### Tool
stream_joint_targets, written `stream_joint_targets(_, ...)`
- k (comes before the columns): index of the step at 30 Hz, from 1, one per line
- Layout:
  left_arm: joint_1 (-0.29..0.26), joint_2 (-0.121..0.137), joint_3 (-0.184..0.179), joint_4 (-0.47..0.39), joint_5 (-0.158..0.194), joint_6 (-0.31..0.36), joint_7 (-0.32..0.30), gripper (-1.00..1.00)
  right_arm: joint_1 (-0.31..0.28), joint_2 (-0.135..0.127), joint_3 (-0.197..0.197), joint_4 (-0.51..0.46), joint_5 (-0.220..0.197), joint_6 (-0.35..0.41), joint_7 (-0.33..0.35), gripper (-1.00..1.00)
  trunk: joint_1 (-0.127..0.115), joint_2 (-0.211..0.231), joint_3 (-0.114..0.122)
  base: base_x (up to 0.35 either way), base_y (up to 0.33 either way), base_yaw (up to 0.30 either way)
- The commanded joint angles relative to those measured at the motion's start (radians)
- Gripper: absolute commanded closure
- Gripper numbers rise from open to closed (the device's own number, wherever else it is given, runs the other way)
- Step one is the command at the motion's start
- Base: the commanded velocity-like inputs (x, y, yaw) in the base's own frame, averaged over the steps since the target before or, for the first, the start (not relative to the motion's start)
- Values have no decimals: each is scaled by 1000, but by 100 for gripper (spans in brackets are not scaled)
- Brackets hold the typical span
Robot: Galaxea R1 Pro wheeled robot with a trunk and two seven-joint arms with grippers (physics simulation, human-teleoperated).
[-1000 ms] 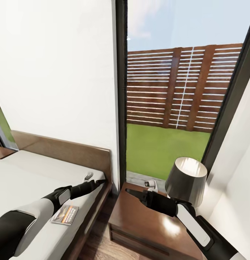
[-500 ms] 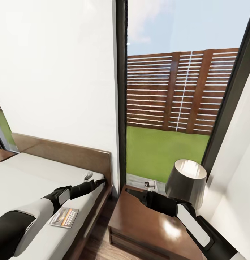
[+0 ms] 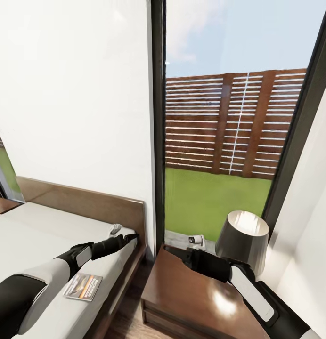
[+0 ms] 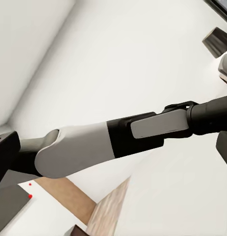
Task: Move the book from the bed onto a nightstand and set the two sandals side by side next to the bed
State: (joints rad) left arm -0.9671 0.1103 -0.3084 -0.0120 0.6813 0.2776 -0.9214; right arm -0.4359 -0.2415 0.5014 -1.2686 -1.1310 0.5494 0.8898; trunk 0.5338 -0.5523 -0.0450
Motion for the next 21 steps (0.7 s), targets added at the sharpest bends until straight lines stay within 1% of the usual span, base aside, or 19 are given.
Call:
stream_joint_targets(1, -1, 0, -8, 0, 11, 9, -2, -100, -1, -1, 2, 0, -10, 7, -2, -100, 1, -2, 0, 0, 0, 0)
stream_joint_targets(21, -1, 0, -8, 0, 11, 9, -2, -100, -1, -1, 2, 0, -9, 7, -2, -100, 1, -2, 32, 0, 0, 0)
